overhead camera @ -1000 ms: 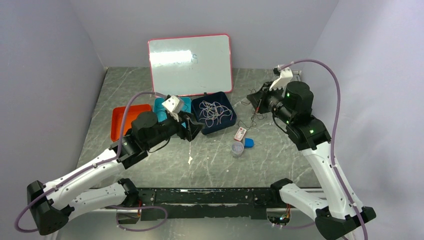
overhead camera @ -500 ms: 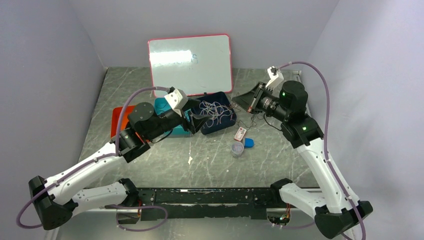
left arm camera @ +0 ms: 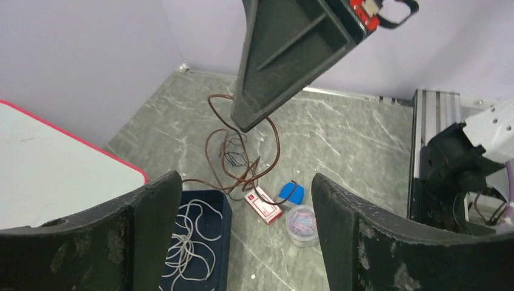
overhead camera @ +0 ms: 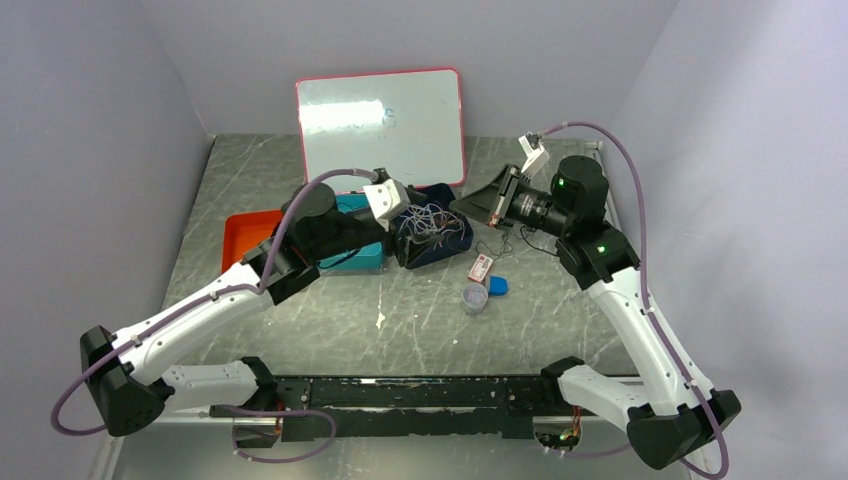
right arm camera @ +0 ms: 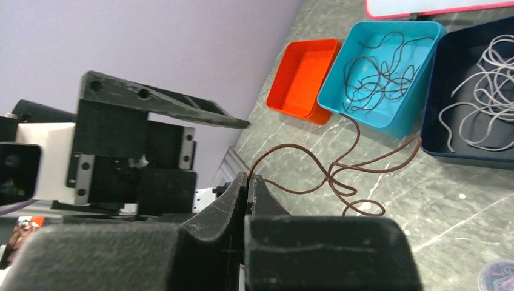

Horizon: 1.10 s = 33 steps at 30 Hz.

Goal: Untangle the cables

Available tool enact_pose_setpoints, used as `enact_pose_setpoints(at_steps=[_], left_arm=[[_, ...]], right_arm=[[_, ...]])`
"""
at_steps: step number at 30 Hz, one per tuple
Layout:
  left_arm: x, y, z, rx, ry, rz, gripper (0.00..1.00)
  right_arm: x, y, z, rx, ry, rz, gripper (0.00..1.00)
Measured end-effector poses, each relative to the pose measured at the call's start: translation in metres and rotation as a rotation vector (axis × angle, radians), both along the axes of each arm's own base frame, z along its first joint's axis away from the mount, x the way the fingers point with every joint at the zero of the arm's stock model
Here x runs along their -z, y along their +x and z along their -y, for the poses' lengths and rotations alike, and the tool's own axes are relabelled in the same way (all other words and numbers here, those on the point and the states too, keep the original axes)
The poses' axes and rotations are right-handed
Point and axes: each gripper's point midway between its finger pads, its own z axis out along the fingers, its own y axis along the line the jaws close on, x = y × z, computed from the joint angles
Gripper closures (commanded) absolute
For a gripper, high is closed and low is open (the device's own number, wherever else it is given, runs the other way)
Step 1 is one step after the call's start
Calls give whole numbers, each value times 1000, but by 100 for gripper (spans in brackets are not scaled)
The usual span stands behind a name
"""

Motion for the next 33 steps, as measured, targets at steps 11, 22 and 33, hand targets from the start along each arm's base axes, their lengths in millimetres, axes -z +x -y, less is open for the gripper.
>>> enact_pose_setpoints(at_steps=[11,22,33], left_arm=[[15,1,13,55,71,0,38],[17,-6,18,106,71,-17,89],[27,-11,18,128,102,-52,93]], right_arm=[[-6,-9,-7,-63,37,-14,100],[-3,-10,-10,-75,63,-26,100],[-2,-9,-9,-68,63,-5,65]])
